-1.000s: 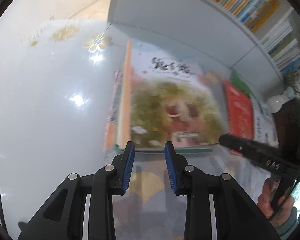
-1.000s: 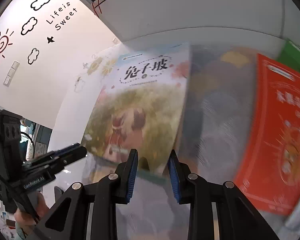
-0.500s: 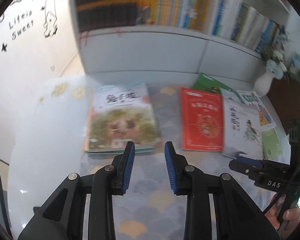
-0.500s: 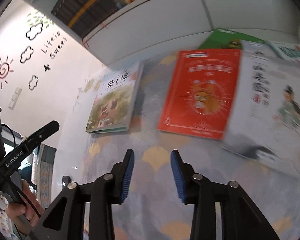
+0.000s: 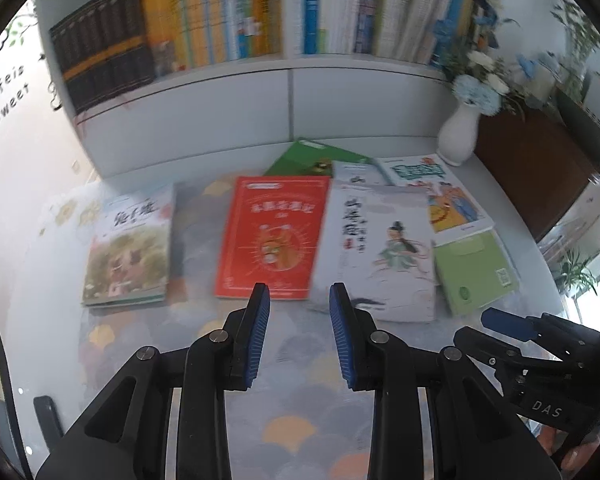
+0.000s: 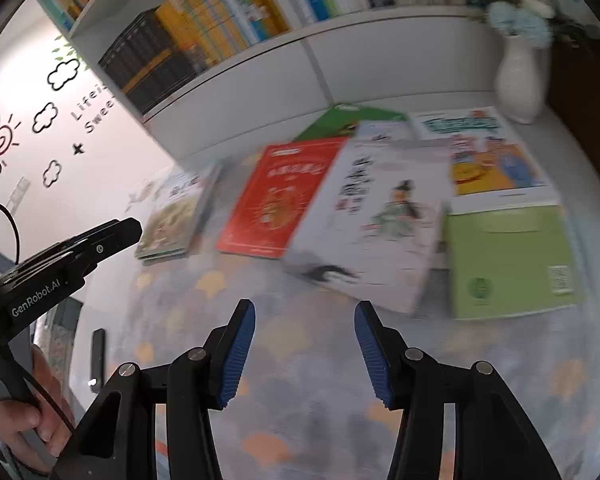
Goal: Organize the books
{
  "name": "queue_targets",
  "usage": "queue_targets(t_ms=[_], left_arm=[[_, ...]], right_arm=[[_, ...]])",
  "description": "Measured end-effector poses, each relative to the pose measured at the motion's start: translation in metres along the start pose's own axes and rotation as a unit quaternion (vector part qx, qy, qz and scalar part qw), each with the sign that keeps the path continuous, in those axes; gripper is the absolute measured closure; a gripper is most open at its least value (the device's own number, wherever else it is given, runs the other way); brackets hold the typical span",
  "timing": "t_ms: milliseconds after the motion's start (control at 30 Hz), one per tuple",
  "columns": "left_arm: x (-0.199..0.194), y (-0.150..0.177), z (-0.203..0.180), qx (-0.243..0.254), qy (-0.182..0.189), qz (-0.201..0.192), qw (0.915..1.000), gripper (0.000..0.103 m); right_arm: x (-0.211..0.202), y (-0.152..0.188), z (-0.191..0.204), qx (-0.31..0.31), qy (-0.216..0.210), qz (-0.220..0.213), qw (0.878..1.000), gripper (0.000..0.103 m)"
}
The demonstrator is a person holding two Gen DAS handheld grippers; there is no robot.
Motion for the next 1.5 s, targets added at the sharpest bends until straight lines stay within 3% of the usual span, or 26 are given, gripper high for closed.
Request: queue_targets(t_ms=[233, 400, 533, 733, 800, 867, 1067, 1200, 1333, 1400, 1500], left_arm=[[0.006, -0.008, -0.050, 0.049, -0.015, -0.007, 0.9986, 0.075], [0.016, -0.008, -0.065, 0.076, -0.030, -0.005, 0.9967, 0.075], [0.038, -0.003, -0.062, 0.091, -0.053, 0.021, 0.9942, 0.075], [0.079, 0.009, -0.033, 0.075, -0.073, 0.067, 0.9923, 0.071], [0.100, 0.016, -0.016, 0.061, -0.057, 0.092, 0.9922, 0.064], [0.119, 0.022, 0.000, 0.048, -0.040, 0.118, 0.9910, 0.064], [0.166, 0.017, 0.026, 0.007, 0.069, 0.152, 0.9859, 0.064], [0.196, 0.009, 0.024, -0.010, 0.092, 0.168, 0.9814, 0.064], [0.203, 0.000, 0.004, 0.002, 0.146, 0.166, 0.9751, 0.052], [0.201, 0.004, -0.006, 0.023, 0.145, 0.167, 0.9748, 0.051], [0.184, 0.017, -0.017, 0.039, 0.166, 0.158, 0.9727, 0.051]], right_arm=[[-0.022, 0.006, -0.055, 0.042, 0.002, -0.010, 0.999, 0.053], [-0.029, 0.004, -0.077, 0.055, -0.002, -0.014, 0.998, 0.052], [-0.024, 0.000, -0.082, 0.058, -0.014, -0.014, 0.998, 0.050], [0.003, -0.011, -0.077, 0.052, -0.030, 0.001, 0.998, 0.050], [0.017, -0.014, -0.075, 0.044, -0.018, 0.011, 0.999, 0.050], [0.036, -0.014, -0.073, 0.036, 0.004, 0.024, 0.999, 0.050], [0.080, -0.014, -0.076, 0.037, 0.037, 0.055, 0.997, 0.054], [0.107, -0.021, -0.081, 0.044, 0.054, 0.073, 0.995, 0.061], [0.128, -0.028, -0.086, 0.053, 0.067, 0.087, 0.993, 0.064], [0.132, -0.029, -0.084, 0.061, 0.045, 0.094, 0.993, 0.063], [0.128, -0.029, -0.080, 0.039, 0.066, 0.087, 0.993, 0.062]])
Point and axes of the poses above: each gripper's, at about its wrist camera, not at the fingertips, and x roughly the way its jaws point, z to its left, y to its underside, the point moved 5 cm from there along x, roughly the way its jaws point, and after that the axes turned 8 degrees about y, right-handed, at the moved point
